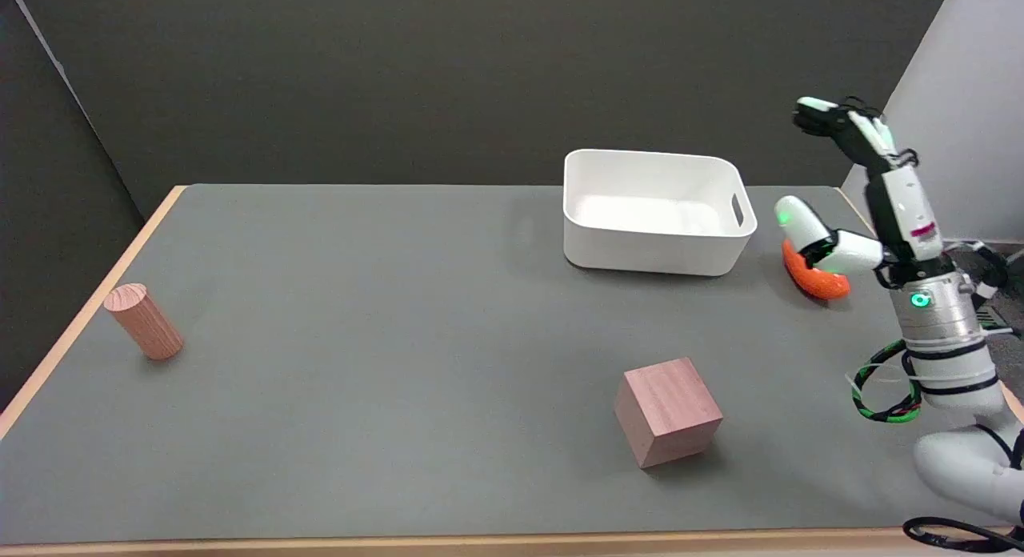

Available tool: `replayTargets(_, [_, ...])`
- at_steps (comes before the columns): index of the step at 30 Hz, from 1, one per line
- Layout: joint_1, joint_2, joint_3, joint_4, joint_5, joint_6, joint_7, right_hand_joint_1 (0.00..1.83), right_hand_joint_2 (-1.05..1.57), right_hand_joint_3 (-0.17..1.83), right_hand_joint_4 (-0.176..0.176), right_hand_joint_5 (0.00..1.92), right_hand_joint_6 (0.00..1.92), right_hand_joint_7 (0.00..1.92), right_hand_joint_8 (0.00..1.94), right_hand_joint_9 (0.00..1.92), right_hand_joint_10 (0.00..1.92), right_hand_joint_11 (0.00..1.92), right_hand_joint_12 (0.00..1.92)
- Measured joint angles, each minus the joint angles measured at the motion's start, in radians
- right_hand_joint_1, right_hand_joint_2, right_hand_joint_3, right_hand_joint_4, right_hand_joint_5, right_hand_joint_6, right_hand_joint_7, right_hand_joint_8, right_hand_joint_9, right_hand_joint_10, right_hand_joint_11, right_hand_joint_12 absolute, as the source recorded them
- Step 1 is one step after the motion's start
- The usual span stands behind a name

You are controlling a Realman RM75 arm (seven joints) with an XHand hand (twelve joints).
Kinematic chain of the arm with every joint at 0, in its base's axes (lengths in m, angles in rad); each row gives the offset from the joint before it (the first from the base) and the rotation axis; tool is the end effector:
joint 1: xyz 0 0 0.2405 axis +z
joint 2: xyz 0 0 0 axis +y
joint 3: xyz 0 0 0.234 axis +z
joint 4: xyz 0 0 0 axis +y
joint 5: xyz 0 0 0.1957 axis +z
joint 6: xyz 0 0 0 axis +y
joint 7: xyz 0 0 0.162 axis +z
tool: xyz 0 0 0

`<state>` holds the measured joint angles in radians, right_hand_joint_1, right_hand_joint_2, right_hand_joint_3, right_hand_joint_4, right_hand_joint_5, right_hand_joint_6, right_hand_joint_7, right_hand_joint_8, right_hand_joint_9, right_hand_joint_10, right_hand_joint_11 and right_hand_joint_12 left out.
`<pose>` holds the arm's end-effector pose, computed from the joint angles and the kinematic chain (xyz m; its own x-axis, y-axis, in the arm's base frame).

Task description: Pick up wooden cube.

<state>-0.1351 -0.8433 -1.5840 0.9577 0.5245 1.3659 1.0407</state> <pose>-0.1734 -0.2459 0.4656 0.6141 0.5136 0.5992 -0.4407 -0.4067 0.8002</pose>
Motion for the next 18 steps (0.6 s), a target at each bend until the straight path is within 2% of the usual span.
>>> replayTargets(7, [-0.054,0.028,0.048,0.126,-0.092,-0.064,-0.029,0.5,0.61,0.85,0.041,0.28,0.5,0.42,0.43,0.27,0.83,0.06,1.22])
replayTargets(18, [-0.155,0.053,0.098,0.22,-0.17,-0.049,0.102,0.47,0.59,0.83,0.035,0.27,0.48,0.41,0.43,0.24,0.81,0.04,1.21])
